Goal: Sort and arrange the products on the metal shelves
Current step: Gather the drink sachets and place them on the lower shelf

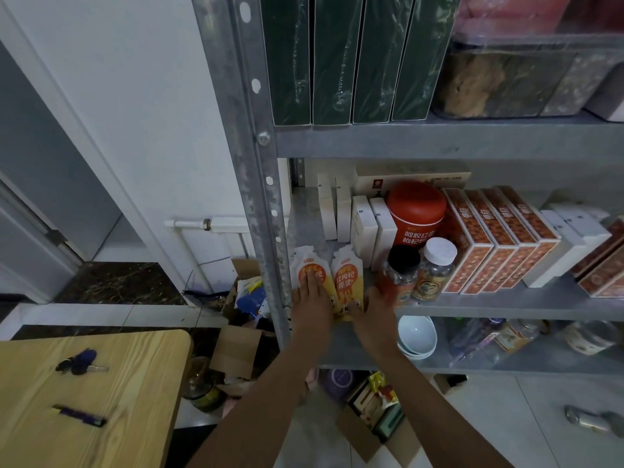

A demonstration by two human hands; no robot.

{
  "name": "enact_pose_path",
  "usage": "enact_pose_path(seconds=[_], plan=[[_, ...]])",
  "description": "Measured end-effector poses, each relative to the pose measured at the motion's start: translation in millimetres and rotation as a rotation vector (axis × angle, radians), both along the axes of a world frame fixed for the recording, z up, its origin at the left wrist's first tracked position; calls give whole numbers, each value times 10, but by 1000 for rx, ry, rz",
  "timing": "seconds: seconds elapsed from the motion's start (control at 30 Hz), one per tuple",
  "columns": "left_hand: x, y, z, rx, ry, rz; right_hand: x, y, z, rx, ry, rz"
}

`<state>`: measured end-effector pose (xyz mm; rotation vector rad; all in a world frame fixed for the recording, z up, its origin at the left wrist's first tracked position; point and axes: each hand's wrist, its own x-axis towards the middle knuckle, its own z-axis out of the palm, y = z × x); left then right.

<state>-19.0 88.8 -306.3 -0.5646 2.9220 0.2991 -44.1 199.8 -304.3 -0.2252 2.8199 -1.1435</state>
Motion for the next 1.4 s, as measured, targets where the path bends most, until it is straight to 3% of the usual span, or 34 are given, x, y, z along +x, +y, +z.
enact_pose_path(seconds=[0.2,0.3,0.37,0.43,0.5,0.6,0.67,0.83,0.93,1.1,1.27,1.4], plan=[[31,10,24,-32,13,-32,27,64,75,-84,106,-54],[15,-38,26,16,16,-35,75,124,111,-256,119,-86],[16,-57,47,88,144,-43,104,163,150,-387,96,-112],[28,-29,101,344,429,-7,125,198,182,-568,1,-152],[65,71,258,840,658,188,157,232,233,-782,-187,-170],[66,98,566,1526,582,454,219,286,240,-867,-363,-86],[69,57,694,1752,502,546,268,324,233,-854,-420,-44],[126,134,753,1609,459,468,341,423,315,-922,-675,155],[158,203,739,1503,447,430,409,410,301,-794,-656,215],[195,257,758,1454,446,436,493,411,251,-841,-666,178],[222,280,746,1435,466,486,530,404,280,-773,-616,148],[242,310,741,1315,476,451,562,335,277,-550,-361,25]])
